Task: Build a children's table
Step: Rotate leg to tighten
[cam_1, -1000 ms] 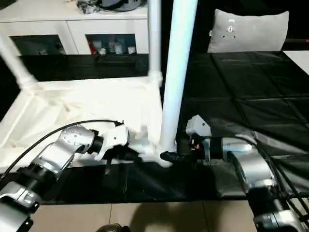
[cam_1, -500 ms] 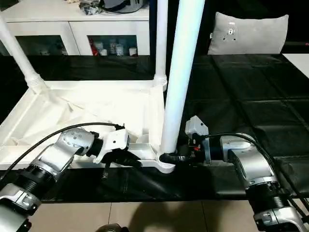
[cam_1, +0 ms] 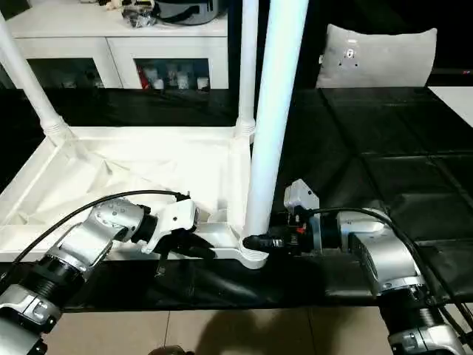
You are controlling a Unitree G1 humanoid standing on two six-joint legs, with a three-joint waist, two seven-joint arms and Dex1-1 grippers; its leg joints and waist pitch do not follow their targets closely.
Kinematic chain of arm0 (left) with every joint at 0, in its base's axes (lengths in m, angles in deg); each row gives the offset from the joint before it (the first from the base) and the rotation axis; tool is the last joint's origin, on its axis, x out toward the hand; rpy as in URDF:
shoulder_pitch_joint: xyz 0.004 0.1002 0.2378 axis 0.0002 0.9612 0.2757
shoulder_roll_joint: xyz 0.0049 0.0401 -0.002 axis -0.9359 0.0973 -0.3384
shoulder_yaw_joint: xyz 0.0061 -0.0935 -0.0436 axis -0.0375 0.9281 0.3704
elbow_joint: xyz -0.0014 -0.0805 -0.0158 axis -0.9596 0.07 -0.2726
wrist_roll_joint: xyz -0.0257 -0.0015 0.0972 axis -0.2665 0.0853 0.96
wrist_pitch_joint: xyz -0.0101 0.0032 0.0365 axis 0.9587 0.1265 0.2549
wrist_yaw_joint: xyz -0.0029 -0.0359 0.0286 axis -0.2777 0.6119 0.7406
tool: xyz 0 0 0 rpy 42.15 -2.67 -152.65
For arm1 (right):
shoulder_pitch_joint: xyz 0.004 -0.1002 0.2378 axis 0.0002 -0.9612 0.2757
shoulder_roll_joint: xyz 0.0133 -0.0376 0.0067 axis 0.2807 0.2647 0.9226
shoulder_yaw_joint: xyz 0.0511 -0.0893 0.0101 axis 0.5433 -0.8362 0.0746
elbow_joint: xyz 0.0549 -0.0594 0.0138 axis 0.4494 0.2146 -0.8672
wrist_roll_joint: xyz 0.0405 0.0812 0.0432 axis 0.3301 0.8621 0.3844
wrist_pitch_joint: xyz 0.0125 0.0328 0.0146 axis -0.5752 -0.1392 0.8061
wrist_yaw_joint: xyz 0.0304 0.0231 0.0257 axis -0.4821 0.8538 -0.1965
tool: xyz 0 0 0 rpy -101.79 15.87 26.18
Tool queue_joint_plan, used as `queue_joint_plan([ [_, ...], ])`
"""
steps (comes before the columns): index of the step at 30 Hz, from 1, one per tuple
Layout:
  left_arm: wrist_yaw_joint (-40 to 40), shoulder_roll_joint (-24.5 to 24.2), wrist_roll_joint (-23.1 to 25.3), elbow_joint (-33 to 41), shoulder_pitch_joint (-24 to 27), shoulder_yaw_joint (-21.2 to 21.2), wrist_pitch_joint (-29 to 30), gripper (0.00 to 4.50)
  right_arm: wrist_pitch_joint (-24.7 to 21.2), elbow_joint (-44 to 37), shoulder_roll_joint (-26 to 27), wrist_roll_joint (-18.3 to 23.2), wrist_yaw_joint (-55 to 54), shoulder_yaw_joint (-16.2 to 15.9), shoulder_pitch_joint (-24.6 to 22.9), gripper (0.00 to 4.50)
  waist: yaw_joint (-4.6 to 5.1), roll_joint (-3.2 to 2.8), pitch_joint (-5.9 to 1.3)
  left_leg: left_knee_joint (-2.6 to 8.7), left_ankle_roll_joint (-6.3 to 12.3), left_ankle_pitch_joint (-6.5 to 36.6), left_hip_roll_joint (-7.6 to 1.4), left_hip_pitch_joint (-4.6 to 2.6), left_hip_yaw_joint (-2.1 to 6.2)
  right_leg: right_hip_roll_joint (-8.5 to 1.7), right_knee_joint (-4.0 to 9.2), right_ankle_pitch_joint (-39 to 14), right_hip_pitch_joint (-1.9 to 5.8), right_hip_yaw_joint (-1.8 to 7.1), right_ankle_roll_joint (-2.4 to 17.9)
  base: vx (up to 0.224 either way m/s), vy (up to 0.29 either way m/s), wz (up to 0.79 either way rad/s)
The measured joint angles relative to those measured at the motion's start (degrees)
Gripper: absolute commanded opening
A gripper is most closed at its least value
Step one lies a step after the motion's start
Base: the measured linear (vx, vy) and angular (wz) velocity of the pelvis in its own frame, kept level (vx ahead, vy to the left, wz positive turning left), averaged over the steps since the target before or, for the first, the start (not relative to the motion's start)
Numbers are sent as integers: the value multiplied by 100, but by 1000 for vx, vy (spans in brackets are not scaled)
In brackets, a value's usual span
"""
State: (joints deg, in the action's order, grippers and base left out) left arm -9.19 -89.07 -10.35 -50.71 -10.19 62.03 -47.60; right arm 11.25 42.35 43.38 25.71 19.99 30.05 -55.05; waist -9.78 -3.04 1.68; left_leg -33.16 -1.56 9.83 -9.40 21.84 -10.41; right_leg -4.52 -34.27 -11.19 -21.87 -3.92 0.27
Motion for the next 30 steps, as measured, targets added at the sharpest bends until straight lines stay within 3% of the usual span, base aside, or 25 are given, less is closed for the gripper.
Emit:
queue_joint_plan([
  [2, 178, 38, 0, 33, 40, 113, 267, 0, -109, -70, 220, -62, -435, 87, -58, 210, 35, -6, -8, -1, -4, -2, 0, -19, -2, 0, -13, 0, 5, 6, 0, 0, 0, 0],
  [6, 1020, 375, 100, -35, 58, 453, 917, 0, -489, 73, 928, -421, -1936, 283, 152, 209, 281, 1, 1, 5, -12, -4, 2, -91, 2, -1, -15, -23, 38, 5, -38, 0, 0, 0],
  [9, 1718, 771, 116, -141, -19, 645, 1342, 0, -755, 337, 1375, -620, -3014, 457, 436, 209, 482, 3, 12, 8, -14, -4, 9, -91, 40, -4, 37, -24, 33, -24, -41, -18, 3, -5],
  [13, 2692, 1346, 170, -389, -214, 784, 1631, 0, -741, 746, 1824, -862, -4224, 668, 791, 209, 654, -6, 23, 20, -13, -4, 12, -81, 67, -5, 134, -24, 36, -64, -40, 0, 0, 0],
  [16, 2951, 1506, 219, -438, -265, 785, 1674, 0, -593, 880, 1976, -917, -4543, 770, 819, 209, 692, -12, 30, 19, -12, -3, 25, -81, 66, -61, 144, -24, 34, -132, -40, 0, 0, 0],
  [18, 2964, 1495, 235, -427, -265, 795, 1674, 0, -564, 889, 2076, -942, -4623, 819, 819, 275, 695, -17, 33, 20, -12, -3, 26, -82, 66, -75, 144, -24, 33, -158, -40, 0, 0, 0],
  [20, 2968, 1481, 271, -419, -274, 764, 1646, 0, -540, 900, 2140, -930, -4686, 864, 811, 275, 691, -19, 34, 24, -12, -3, 25, -82, 66, -75, 144, -24, 30, -158, -40, 0, 0, 0],
  [23, 2964, 1422, 273, -408, -285, 720, 1543, 0, -472, 963, 2135, -927, -4723, 898, 779, 314, 658, -51, 64, 27, -12, -3, 26, -73, 62, -76, 142, -24, 20, -154, -40, 0, 0, 0],
  [30, 2795, 1275, 269, -372, -296, 638, 1365, 0, -229, 958, 1812, -914, -4150, 807, 474, 378, 568, -40, 74, 55, -13, -4, 24, -63, 51, -77, 124, 12, -4, -151, -12, 0, 0, 0],
])
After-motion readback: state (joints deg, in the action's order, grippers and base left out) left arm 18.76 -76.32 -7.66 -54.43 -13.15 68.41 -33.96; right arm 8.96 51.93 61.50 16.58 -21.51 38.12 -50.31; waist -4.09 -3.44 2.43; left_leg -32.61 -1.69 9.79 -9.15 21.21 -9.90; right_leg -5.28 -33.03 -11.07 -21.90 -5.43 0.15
